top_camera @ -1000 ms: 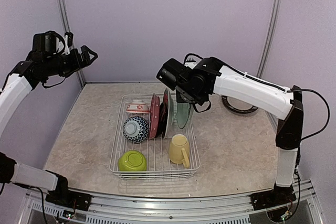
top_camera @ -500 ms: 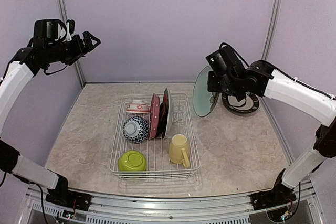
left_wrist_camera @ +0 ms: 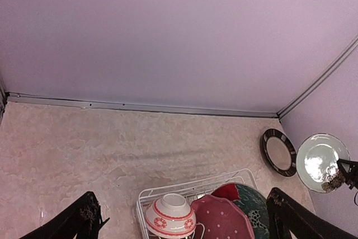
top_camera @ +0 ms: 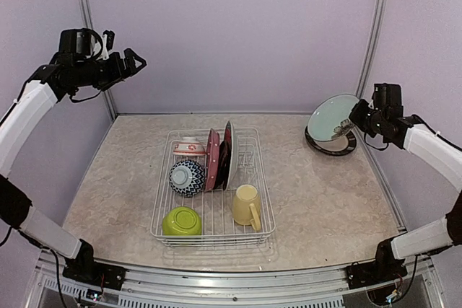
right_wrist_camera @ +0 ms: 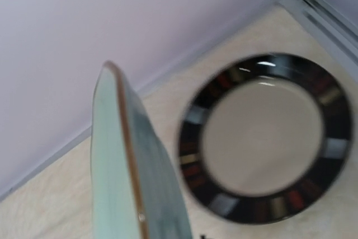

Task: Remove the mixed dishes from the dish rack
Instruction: Place the plate with another plate.

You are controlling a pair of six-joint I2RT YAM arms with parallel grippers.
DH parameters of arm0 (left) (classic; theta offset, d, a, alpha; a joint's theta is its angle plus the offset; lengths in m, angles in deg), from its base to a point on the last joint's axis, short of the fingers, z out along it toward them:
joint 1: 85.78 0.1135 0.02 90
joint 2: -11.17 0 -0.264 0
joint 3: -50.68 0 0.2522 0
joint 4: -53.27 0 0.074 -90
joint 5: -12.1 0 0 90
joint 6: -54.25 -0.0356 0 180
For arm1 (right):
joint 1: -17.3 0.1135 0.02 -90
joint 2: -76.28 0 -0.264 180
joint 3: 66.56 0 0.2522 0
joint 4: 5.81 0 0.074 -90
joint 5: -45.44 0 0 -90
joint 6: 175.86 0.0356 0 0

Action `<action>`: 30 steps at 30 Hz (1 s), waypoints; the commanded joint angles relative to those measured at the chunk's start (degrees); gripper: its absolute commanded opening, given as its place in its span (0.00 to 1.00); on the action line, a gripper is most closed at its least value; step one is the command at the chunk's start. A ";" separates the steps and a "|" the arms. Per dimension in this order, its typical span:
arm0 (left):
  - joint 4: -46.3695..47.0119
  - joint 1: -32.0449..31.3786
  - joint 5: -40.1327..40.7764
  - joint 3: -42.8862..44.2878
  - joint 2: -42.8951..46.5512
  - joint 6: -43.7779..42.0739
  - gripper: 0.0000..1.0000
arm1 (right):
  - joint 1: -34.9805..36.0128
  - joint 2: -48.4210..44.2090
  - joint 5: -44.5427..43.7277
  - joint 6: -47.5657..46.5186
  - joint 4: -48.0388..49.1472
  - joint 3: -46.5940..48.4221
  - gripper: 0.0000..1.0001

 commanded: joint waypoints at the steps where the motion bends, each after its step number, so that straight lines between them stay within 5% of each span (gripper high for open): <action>1: 2.26 -0.42 -0.32 -4.39 2.18 -4.98 0.99 | -9.99 2.92 17.54 7.16 18.71 -4.50 0.00; 10: 2.92 -0.33 -1.39 -6.54 3.44 -6.54 0.99 | -18.28 15.65 22.63 10.27 30.39 -5.72 0.00; 30: 3.62 -0.50 -4.37 -7.27 3.63 -4.74 0.99 | -19.75 33.79 20.97 10.83 29.48 5.27 0.00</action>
